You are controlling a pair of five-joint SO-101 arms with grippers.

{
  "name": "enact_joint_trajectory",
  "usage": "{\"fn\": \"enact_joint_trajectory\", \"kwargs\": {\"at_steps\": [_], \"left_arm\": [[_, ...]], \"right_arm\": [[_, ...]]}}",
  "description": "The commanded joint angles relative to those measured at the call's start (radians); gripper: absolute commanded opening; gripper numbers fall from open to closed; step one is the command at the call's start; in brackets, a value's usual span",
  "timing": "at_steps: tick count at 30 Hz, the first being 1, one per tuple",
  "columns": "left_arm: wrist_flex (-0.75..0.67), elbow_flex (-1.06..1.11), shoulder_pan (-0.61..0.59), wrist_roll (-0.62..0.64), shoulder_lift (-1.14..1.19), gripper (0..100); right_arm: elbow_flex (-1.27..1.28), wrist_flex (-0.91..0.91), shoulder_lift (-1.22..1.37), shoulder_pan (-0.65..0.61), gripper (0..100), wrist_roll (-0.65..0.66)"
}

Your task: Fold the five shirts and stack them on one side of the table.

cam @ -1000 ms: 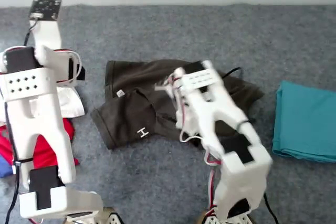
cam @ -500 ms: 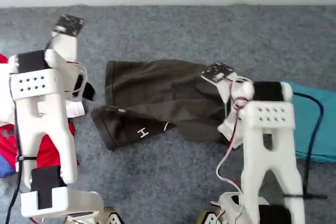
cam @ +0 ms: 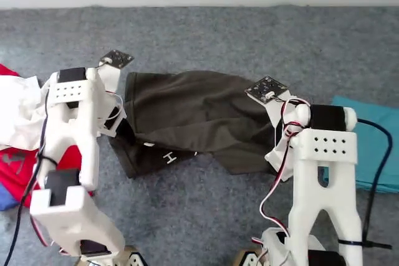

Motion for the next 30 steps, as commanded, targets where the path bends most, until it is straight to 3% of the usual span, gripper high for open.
{"fn": "enact_joint_trajectory", "kwargs": {"at_steps": [1,7,14,19,24,30], "left_arm": [[0.041,-0.101,0.005,-0.04,0.017,29],[0.133,-0.249,0.005,-0.149,0.012,29],[0.123,-0.262,0.003,-0.411,0.094,29],[0.104,-0.277,-0.008,-0.511,0.157,26],[0.103,-0.329,-0.021,-0.525,0.244,26],[0.112,-0.371,-0.02,-0.523,0.364,14]], "right_arm": [[-0.005,0.042,-0.031,0.01,0.9,0.005],[-0.005,0.041,-0.031,0.012,0.9,0.006],[-0.005,0.041,-0.031,0.012,0.9,0.006],[-0.005,0.041,-0.031,0.013,0.9,0.006],[-0.005,0.041,-0.031,0.013,0.9,0.005],[-0.006,0.041,-0.031,0.012,0.9,-0.015]]}}
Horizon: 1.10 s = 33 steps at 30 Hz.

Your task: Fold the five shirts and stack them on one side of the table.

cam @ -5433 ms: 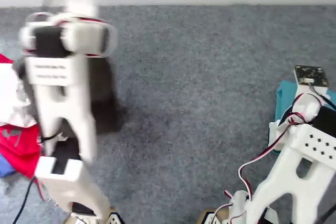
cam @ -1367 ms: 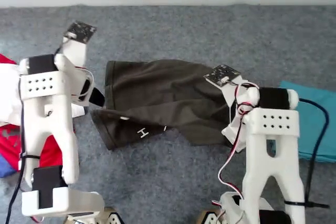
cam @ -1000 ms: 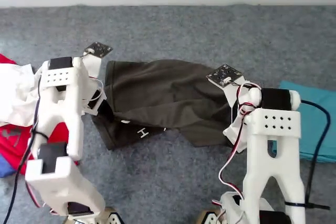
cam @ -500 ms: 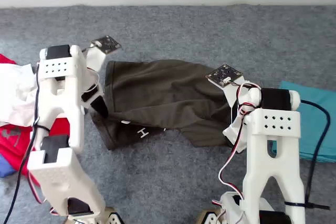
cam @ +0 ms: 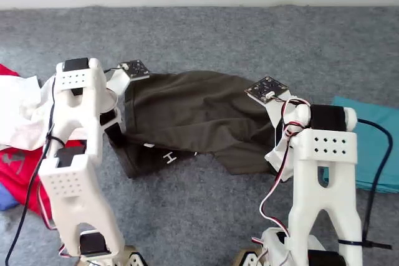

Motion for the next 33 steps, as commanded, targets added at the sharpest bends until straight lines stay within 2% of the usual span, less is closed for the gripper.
{"fn": "enact_joint_trajectory", "kwargs": {"at_steps": [1,6,11,16,22,25,33], "left_arm": [[0.002,-0.041,-0.002,-0.012,0.015,12],[0.015,-0.039,0.0,-0.012,-0.048,1],[0.117,-0.039,0.031,0.0,-0.21,1],[0.121,-0.039,0.035,0.106,-0.471,1],[0.023,-0.039,0.029,0.288,-0.761,1],[-0.043,-0.039,0.032,0.339,-0.887,1],[-0.264,-0.039,0.034,0.419,-1.142,1]], "right_arm": [[-0.008,0.041,-0.031,0.01,0.9,-0.02],[-0.011,0.041,-0.038,0.01,0.9,-0.023],[-0.112,0.041,-0.041,0.01,0.9,-0.023],[-0.368,0.041,-0.039,0.01,0.9,-0.023],[-0.678,0.039,-0.038,0.01,0.9,-0.017],[-0.836,0.038,-0.03,0.01,0.9,-0.008],[-1.082,-0.183,-0.038,0.01,0.9,0.184]]}}
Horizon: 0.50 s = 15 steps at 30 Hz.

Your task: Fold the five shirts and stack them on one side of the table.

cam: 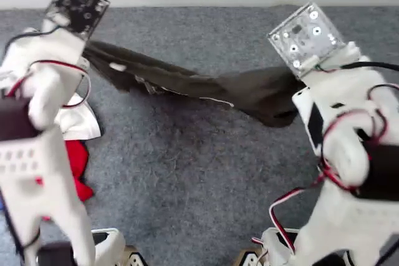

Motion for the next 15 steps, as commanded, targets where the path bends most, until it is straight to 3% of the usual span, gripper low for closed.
{"fn": "enact_joint_trajectory", "kwargs": {"at_steps": [1,11,15], "left_arm": [[-0.109,-0.039,0.002,0.018,-0.12,1],[-0.4,-0.039,0.002,0.017,-0.285,1],[-0.427,-0.039,0.003,0.017,-0.334,1]], "right_arm": [[-0.109,-0.125,-0.027,0.01,0.9,0.081],[-0.33,-0.298,-0.027,0.012,0.9,0.253],[-0.428,-0.297,-0.028,0.024,0.9,0.328]]}}
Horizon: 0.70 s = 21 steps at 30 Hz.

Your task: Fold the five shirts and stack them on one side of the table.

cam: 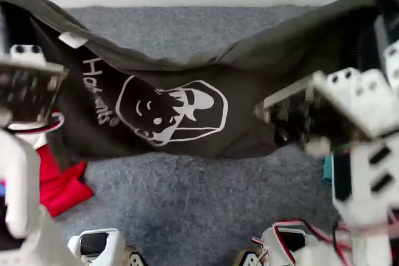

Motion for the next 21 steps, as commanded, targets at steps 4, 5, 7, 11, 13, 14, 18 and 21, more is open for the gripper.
{"fn": "enact_joint_trajectory", "kwargs": {"at_steps": [4,5,7,11,13,14,18,21], "left_arm": [[0.026,-0.036,0.003,-0.018,-0.086,1],[0.044,-0.036,0.003,-0.044,-0.097,1],[0.087,-0.033,0.003,-0.095,-0.121,1],[0.175,-0.031,0.005,-0.103,-0.181,1],[0.206,-0.031,0.015,-0.103,-0.207,1],[0.221,-0.031,0.029,-0.103,-0.219,1],[0.27,-0.031,0.054,-0.103,-0.282,1],[0.273,-0.031,0.063,-0.103,-0.302,1]], "right_arm": [[-0.141,-0.027,-0.012,0.108,0.9,0.086],[-0.158,-0.027,-0.012,0.124,0.9,0.092],[-0.203,-0.025,-0.012,0.142,0.9,0.104],[-0.305,-0.018,-0.012,0.194,0.9,0.123],[-0.35,-0.016,-0.012,0.242,0.9,0.123],[-0.37,-0.016,-0.012,0.268,0.9,0.123],[-0.417,-0.016,-0.012,0.344,0.9,0.124],[-0.422,-0.016,-0.012,0.358,0.9,0.129]]}}
